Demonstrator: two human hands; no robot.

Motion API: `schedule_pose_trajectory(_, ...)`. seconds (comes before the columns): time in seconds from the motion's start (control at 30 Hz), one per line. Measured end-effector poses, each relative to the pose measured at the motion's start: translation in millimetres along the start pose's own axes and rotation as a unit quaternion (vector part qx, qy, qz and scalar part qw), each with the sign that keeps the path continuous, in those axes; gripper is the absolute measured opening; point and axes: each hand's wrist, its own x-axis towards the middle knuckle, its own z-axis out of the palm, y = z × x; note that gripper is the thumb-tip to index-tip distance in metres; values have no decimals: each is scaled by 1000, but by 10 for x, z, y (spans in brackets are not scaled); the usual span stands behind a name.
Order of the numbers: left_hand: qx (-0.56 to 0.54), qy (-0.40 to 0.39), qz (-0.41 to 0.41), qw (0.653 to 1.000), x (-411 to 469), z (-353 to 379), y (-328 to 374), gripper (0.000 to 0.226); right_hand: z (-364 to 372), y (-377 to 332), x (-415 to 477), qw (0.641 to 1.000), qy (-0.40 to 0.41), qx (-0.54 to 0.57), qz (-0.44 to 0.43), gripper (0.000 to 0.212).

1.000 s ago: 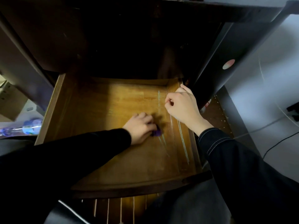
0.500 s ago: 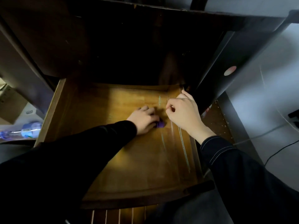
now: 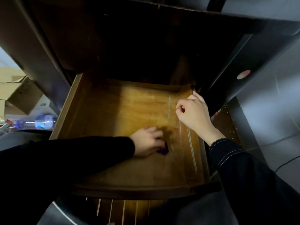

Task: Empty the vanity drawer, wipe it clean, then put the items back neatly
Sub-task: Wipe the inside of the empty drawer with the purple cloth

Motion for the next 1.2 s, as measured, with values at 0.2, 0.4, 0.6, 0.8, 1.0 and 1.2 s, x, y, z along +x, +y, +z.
schedule_pose_trajectory(0.2,38,-5,-235,971,781,-117,-528,36,16,14,3,1000,4,-5,-8,18)
schedule_pose_trajectory(0.4,41,10,-117,992,311,15,-110,34,-2,2,7,1000,-4,-13,-9,19)
schedule_pose_trajectory(0.6,66,13,34,997,134,15,-172,27,12,15,-4,1000,4,-8,-4,19)
schedule_pose_trajectory(0.8,31,9,-239,970,1043,-161,-712,35,-5,13,-2,1000,6,3,-6,17)
schedule_pose_trajectory(1.0,66,18,-231,970,844,-38,-498,41,-28,-8,-2,1000,16,14,-3,16)
schedule_pose_trajectory(1.2,143,-20,-28,989,78,25,-250,54,-26,-4,-12,1000,14,20,-8,16)
